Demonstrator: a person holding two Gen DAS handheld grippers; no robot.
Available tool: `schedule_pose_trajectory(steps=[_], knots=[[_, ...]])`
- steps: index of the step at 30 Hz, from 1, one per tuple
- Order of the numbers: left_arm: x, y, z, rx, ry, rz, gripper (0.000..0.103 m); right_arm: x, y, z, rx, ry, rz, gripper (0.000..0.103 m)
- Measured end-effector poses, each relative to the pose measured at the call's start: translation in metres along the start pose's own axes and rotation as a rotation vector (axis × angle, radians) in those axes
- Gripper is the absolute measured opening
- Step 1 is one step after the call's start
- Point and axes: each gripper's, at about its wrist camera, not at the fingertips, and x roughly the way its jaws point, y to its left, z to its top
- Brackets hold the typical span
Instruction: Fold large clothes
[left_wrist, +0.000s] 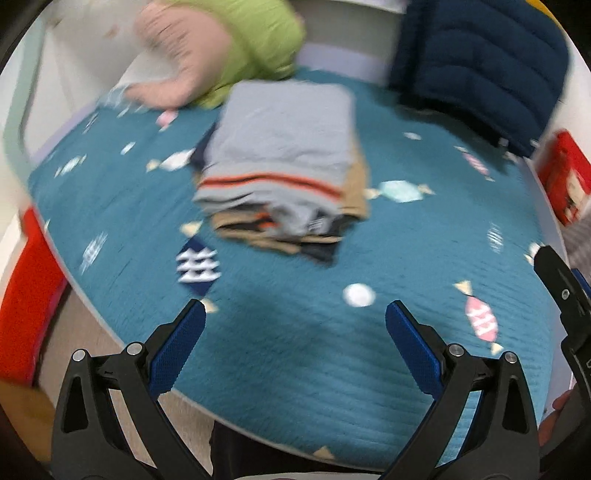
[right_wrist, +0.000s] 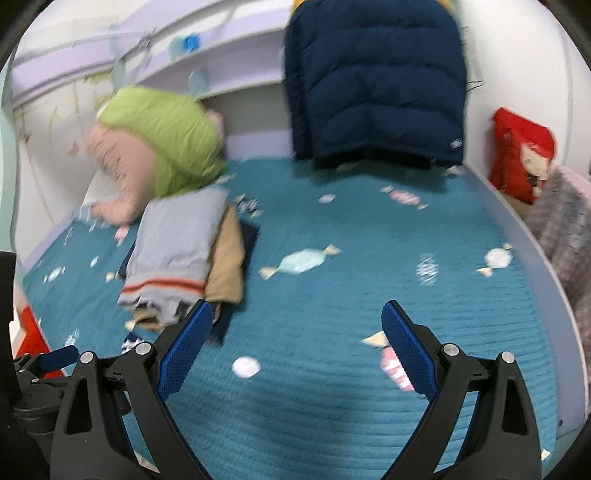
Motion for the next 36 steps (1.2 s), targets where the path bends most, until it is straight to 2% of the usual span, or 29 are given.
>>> schedule_pose_trajectory(steps=[4, 7, 12, 16, 21, 24, 26, 36], knots=[[0.003, 0.025, 0.005, -0.032, 0.008, 0.050, 0.098, 0.013, 0.024, -0.003, -0.037, 0.052, 0.044, 0.090], [-0.008, 0.025, 0.015, -0.029, -0.039, 0.029, 0.098, 0.004, 0.023, 0.000, -0.052, 0.016, 0.027, 0.090], [-0.028, -0.011, 0.035, 0.058, -0.132, -0.039, 0.098, -0.017, -0.003, 0.015, 0.007, -0.092, -0.032, 0.090], [-0.042, -0.041, 0.046, 0.115, -0.179, -0.093, 0.098, -0.026, -0.022, 0.021, 0.050, -0.139, -0.081, 0.090], [-0.056, -0.063, 0.049, 0.176, -0.246, -0.101, 0.098, -0.033, -0.040, 0.024, 0.090, -0.172, -0.111, 0.090], [-0.068, -0.071, 0.046, 0.206, -0.324, -0.084, 0.098, -0.037, -0.045, 0.024, 0.101, -0.185, -0.117, 0.090], [-0.071, -0.076, 0.045, 0.226, -0.343, -0.066, 0.098, -0.039, -0.049, 0.023, 0.111, -0.193, -0.119, 0.090], [-0.080, -0.086, 0.038, 0.253, -0.368, -0.090, 0.098, -0.048, -0.057, 0.020, 0.131, -0.219, -0.120, 0.090]])
